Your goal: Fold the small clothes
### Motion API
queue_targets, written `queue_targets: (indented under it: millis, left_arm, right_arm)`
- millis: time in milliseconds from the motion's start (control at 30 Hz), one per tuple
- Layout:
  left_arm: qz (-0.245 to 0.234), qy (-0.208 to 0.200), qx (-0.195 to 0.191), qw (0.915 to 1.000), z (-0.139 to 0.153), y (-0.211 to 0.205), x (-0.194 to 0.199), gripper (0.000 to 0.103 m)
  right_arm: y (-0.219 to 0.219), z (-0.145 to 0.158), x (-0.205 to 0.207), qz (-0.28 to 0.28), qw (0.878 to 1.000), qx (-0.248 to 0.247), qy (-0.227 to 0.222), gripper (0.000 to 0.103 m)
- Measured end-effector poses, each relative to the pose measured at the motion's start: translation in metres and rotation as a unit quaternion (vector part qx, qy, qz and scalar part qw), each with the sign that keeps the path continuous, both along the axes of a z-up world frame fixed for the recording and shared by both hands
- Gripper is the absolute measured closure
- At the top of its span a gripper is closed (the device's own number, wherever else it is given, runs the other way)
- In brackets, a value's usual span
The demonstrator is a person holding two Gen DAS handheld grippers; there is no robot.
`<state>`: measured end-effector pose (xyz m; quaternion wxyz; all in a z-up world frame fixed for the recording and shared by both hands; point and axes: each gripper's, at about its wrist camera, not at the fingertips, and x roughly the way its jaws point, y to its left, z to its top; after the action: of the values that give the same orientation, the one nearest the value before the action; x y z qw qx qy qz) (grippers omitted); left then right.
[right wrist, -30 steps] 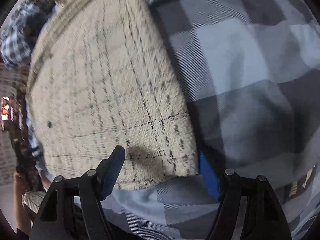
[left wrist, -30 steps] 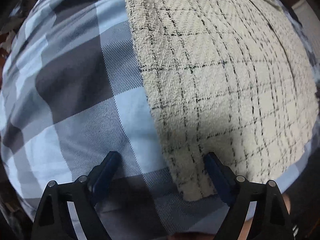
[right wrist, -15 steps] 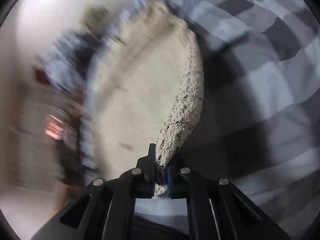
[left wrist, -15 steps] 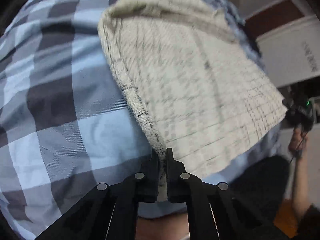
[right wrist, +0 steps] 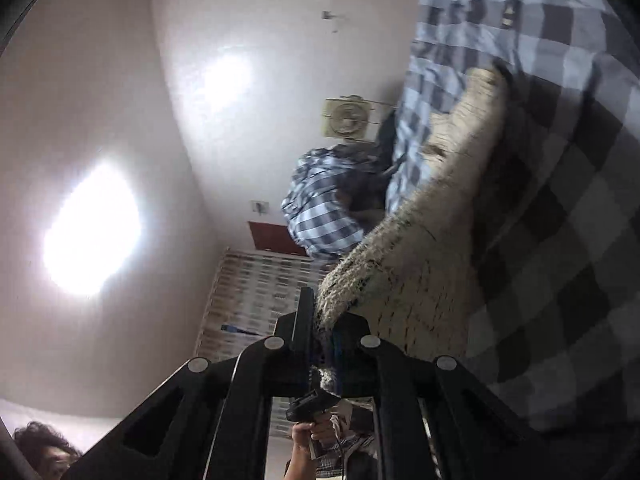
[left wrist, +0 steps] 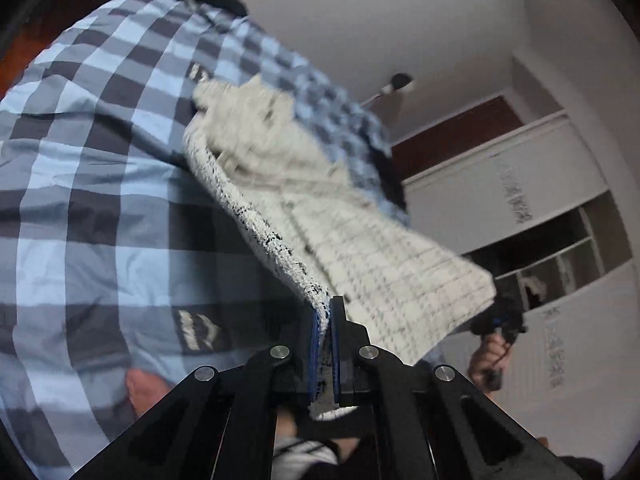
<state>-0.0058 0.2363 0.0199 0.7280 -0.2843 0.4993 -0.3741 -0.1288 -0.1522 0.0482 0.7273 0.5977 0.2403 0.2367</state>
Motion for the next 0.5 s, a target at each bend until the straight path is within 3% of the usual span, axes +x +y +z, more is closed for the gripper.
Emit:
queue_targets:
  millis: [67,167,300,400,500]
  left_arm:
    - [-0.001,-0.004,-0.017,0.9998,0.018,0.016,-0.031,0.099]
    - [-0.012,-0.008,-0.014,0.9998,0.033,0.024,-0.079,0.099]
    - [-0.014,0.012,0.010,0.9998,0.027,0.031,-0.139,0.099]
    - [-0.022,0.032,0.033,0.9987,0.017,0.023,-0.156,0.099]
    - [-0.026,0.031,0.040,0.9984,0.019,0.013,-0.141,0.099]
  right_arm:
    - [0.002,0.012,-0.022,0.006,1.000,-0.008,-0.003,0.098]
    - [-0.002,0.030,-0.061,0.012,0.999,-0.042,0.008,0.098]
    - [-0.009,0.038,-0.130,0.005,0.996,-0.078,0.042,0.098]
    - [-0.007,0.024,-0.158,-0.003,0.994,-0.073,0.085,0.098]
    - [-0.004,0.014,-0.143,0.004,0.988,-0.085,0.132,0.098]
